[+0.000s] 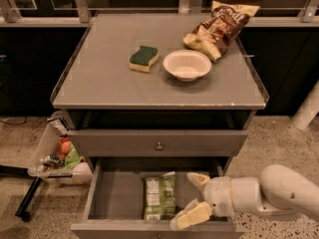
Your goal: Pick green jalapeno chip bag from middle drawer and place on counter
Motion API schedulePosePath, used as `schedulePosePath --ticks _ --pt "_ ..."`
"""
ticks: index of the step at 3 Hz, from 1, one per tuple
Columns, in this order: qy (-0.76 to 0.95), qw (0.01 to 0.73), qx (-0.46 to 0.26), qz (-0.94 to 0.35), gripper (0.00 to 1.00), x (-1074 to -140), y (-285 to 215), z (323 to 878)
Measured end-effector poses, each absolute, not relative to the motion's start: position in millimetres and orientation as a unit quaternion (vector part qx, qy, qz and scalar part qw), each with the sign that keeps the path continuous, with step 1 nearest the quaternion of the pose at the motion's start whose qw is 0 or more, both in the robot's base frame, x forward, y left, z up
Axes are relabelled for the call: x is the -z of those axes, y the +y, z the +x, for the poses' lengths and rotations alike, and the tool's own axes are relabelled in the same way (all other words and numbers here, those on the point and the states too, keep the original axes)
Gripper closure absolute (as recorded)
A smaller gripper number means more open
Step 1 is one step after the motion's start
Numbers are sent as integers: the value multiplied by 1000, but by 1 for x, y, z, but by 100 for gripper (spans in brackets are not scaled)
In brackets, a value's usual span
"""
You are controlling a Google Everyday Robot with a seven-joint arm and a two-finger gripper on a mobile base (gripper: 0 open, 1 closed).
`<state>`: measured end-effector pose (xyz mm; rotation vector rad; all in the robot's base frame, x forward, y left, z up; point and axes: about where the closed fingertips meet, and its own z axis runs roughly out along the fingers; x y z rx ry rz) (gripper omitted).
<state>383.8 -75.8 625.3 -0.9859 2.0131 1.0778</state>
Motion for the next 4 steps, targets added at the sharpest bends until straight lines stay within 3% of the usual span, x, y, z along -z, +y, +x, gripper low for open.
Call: schedulePosePath --ticks 1,2,4 --pt "756 317 -445 -361 0 -550 -59 383" --pt "756 317 -445 -361 0 -550 -59 383" --pt "743 365 -416 -377 0 -519 -59 445"
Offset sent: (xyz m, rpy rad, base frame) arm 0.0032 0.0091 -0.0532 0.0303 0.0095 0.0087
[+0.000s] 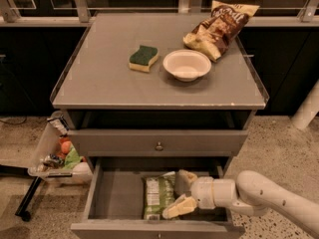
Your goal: Pick green jalapeno chip bag from middle drawer and place on counter
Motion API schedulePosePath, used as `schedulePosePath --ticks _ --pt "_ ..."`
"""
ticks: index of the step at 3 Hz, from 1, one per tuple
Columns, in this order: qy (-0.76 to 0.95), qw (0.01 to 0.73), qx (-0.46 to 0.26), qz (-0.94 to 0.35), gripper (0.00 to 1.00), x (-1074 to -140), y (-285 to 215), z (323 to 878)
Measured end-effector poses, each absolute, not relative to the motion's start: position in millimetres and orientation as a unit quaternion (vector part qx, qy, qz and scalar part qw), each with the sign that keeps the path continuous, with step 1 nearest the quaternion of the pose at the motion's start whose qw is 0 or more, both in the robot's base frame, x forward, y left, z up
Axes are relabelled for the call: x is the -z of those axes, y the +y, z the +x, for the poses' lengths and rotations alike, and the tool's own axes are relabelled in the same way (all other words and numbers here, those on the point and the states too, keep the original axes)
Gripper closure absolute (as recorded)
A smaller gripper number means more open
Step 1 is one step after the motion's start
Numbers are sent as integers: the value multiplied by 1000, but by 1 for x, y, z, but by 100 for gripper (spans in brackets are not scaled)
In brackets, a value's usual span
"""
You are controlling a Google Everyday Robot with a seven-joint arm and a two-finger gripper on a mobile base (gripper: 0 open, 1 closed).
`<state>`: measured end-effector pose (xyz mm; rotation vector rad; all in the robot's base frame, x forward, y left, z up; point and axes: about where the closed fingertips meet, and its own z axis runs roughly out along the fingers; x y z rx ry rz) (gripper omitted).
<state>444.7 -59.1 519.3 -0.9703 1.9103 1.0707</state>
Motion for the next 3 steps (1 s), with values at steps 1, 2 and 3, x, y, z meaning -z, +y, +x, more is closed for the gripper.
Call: schedulePosePath --ticks 1,2,3 --pt "737 387 -403 -381 0 -507 -60 480" --pt "737 389 -402 -380 0 -508 -60 483" --pt "742 389 -383 -389 0 -498 -54 485"
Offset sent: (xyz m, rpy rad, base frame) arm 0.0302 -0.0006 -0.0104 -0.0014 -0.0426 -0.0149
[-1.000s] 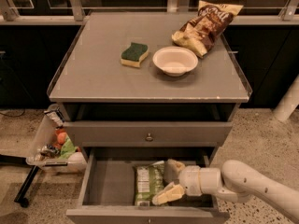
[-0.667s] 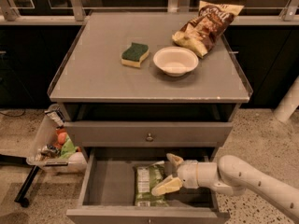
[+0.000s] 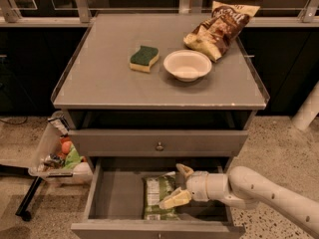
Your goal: Pick green jalapeno chip bag from middle drawer and place on counter
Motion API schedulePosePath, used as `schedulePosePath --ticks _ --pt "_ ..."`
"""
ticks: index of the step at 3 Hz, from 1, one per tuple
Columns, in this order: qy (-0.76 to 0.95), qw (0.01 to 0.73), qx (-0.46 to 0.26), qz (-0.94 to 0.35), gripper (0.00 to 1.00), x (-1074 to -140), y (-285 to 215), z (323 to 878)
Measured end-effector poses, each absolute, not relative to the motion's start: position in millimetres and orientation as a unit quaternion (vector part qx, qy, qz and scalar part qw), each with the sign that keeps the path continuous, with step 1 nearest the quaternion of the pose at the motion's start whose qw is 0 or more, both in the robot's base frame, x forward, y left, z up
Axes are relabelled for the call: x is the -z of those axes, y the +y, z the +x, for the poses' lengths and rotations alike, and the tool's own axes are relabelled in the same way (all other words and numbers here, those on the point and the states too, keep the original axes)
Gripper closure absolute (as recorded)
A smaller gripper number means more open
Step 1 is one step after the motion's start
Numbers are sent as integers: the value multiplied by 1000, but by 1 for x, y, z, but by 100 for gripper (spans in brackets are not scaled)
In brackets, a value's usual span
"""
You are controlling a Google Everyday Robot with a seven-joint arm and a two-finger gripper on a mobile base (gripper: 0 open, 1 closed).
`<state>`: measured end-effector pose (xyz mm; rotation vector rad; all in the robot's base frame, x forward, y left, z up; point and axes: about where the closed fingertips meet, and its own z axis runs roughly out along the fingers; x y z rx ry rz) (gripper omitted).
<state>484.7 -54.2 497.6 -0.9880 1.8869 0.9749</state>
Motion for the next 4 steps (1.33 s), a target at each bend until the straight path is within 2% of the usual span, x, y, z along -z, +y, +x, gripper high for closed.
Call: schedulePosePath --ticks 2,3,4 --pt "750 424 -290 -417 0 -453 -56 524" --pt "750 424 -290 -417 0 -453 -56 524" --pt "767 386 -296 -418 0 -425 -47 520"
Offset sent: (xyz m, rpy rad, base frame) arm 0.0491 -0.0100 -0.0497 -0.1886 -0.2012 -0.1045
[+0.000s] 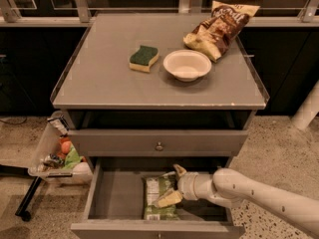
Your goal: Pick green jalapeno chip bag from middle drawer and place on counter
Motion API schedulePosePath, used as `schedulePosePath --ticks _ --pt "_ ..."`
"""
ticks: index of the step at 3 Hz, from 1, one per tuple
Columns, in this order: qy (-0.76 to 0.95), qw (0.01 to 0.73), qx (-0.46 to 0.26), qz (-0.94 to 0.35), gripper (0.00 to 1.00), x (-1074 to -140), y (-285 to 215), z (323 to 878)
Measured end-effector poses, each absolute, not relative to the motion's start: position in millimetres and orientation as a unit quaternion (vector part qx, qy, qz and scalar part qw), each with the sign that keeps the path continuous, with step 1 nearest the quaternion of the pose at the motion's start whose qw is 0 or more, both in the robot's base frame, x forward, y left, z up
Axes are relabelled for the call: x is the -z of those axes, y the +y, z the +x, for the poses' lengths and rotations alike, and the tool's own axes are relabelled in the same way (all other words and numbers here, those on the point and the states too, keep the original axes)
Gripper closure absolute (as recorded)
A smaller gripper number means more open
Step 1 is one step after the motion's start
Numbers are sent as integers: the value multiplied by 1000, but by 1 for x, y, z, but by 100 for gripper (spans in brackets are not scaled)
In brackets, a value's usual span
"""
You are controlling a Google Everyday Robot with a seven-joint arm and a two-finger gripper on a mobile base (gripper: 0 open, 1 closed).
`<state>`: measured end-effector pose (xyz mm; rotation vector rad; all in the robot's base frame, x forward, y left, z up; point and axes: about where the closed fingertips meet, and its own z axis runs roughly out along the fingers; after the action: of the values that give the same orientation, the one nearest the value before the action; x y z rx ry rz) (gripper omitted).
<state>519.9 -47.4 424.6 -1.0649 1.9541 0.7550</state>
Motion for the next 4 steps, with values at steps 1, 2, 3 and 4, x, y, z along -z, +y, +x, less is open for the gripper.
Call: schedulePosePath --ticks 1,2,3,4 --pt "788 346 -299 -411 0 -386 -40 509" --pt "799 328 -287 -414 0 -360 -37 496" --pt "810 323 -271 -408 19 -340 -34 483" --pt "810 323 -271 -408 43 -345 -34 483"
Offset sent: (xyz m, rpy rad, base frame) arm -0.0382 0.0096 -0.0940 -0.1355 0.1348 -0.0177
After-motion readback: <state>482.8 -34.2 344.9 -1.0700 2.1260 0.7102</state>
